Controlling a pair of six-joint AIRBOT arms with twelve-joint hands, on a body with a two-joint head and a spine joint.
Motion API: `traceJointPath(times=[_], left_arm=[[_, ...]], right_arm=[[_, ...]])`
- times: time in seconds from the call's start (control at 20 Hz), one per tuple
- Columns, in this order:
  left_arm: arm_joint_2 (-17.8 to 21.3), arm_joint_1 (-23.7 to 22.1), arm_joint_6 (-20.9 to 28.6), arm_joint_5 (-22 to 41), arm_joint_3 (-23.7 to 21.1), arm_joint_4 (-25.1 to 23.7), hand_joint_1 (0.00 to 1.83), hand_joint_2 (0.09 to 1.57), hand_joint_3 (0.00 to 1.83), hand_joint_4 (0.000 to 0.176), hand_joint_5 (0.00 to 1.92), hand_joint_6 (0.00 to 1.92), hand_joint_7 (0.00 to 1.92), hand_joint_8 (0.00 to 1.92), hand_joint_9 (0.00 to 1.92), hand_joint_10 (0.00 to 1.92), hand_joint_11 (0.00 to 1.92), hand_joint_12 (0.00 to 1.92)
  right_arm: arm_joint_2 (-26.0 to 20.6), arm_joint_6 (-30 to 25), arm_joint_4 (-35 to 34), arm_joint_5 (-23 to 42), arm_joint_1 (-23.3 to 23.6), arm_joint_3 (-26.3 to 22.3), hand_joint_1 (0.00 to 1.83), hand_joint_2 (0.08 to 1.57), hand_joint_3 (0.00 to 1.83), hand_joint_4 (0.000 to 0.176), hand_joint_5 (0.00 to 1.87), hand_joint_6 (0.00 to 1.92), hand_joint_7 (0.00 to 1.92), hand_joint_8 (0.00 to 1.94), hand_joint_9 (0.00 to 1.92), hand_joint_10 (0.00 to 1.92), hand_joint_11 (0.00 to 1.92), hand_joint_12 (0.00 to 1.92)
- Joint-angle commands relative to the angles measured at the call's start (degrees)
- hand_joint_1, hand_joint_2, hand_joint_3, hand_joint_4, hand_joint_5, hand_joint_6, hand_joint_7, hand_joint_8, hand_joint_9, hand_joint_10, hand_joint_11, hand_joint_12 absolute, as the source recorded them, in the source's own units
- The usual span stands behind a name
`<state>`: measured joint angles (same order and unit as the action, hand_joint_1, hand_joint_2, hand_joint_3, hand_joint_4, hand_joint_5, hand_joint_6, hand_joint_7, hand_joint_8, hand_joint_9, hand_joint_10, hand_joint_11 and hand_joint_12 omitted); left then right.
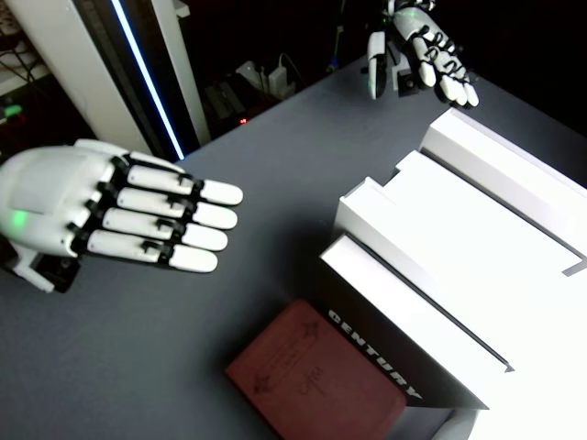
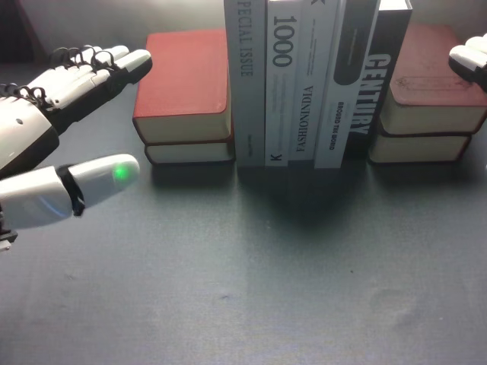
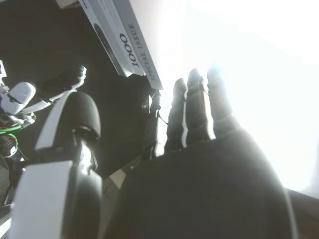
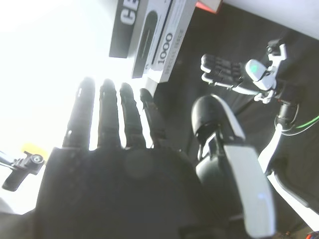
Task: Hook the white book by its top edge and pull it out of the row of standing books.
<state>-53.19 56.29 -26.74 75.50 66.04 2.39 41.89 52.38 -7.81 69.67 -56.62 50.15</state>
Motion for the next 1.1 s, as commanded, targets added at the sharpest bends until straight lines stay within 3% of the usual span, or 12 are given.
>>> traceJointPath(times=[0.0,0.2,0.35,0.45,0.5,0.6,0.7,0.75,0.85,0.95,1.05], left_arm=[[0.1,-0.6,0.4,7.2,0.1,1.2,0.0,1.28,0.02,0.129,0.0,0.0,0.0,0.0,0.0,0.0,0.0,0.0],[0.0,-0.6,0.5,6.7,0.3,1.4,0.0,1.27,0.01,0.125,0.0,0.0,0.0,0.0,0.0,0.0,0.0,0.0],[-0.2,-0.6,0.5,6.6,0.4,1.4,0.0,1.27,0.01,0.135,0.0,0.0,0.0,0.0,0.0,0.0,0.0,0.0],[-0.4,-0.6,0.6,6.5,0.5,1.5,0.0,1.27,0.01,0.112,0.0,0.0,0.0,0.0,0.0,0.0,0.0,0.0],[-0.4,-0.6,0.6,6.6,0.5,1.5,0.0,1.27,0.01,0.118,0.0,0.0,0.0,0.0,0.0,0.0,0.0,0.0],[-0.5,-0.5,0.8,6.5,0.7,1.7,0.0,1.28,0.01,0.086,0.0,0.0,0.0,0.0,0.0,0.0,0.0,0.0],[-0.6,-0.3,0.8,6.5,0.8,1.9,0.0,1.28,0.01,0.089,0.0,0.0,0.0,0.0,0.0,0.0,0.0,0.0],[-0.6,-0.2,0.8,6.5,0.9,2.0,0.0,1.28,0.01,0.1,0.0,0.0,0.0,0.0,0.0,0.0,0.0,0.0],[-0.6,0.0,0.9,6.4,1.0,2.1,0.0,1.29,0.01,0.096,0.0,0.0,0.0,0.0,0.0,0.0,0.0,0.0],[-0.8,0.3,1.0,6.3,1.2,2.3,0.0,1.28,0.01,0.123,0.0,0.0,0.0,0.0,0.0,0.0,0.0,0.0],[-1.1,0.5,1.2,6.1,1.5,2.3,0.0,1.3,0.01,0.115,0.0,0.0,0.0,0.0,0.0,0.0,0.0,0.0]], right_arm=[[-0.3,-0.2,-0.5,7.1,1.1,0.2,0.62,1.38,0.03,0.0,0.0,0.0,0.0,0.0,0.0,0.0,0.0,0.0],[-0.2,-0.2,-0.5,7.1,1.8,0.4,0.65,1.4,0.02,0.0,0.0,0.0,0.0,0.0,0.0,0.0,0.0,0.0],[0.6,-0.1,-0.4,6.9,4.5,1.6,0.53,1.42,0.02,0.0,0.06,0.02,0.0,0.0,0.0,0.0,0.0,0.0],[1.6,0.7,-0.3,5.2,7.5,2.6,0.35,1.43,0.02,0.0,0.06,0.02,0.0,0.0,0.0,0.0,0.0,0.0],[2.3,1.6,-0.1,3.7,9.8,3.2,0.32,1.44,0.02,0.0,0.05,0.02,0.0,0.0,0.0,0.0,0.0,0.0],[4.1,2.9,0.0,1.4,13.8,4.9,0.33,1.44,0.02,0.0,0.08,0.03,0.0,0.0,0.0,0.0,0.0,0.0],[5.9,3.2,0.1,-1.1,17.3,6.8,0.35,1.45,0.01,0.0,0.13,0.05,0.0,0.0,0.0,0.0,0.0,0.0],[6.8,4.0,0.2,-2.6,19.3,7.7,0.31,1.44,0.01,0.0,0.14,0.06,0.0,0.0,0.0,0.0,0.0,0.0],[8.1,5.2,0.1,-4.1,22.0,8.7,0.27,1.43,0.0,0.0,0.16,0.06,0.0,0.0,0.0,0.0,0.0,0.0],[9.8,6.2,0.1,-6.5,25.0,10.2,0.32,1.43,0.0,0.0,0.18,0.07,0.0,0.0,0.0,0.0,0.0,0.0],[11.1,7.2,0.1,-8.3,27.1,11.3,0.26,1.42,0.0,0.0,0.17,0.05,0.0,0.0,0.0,0.0,0.0,0.0]])
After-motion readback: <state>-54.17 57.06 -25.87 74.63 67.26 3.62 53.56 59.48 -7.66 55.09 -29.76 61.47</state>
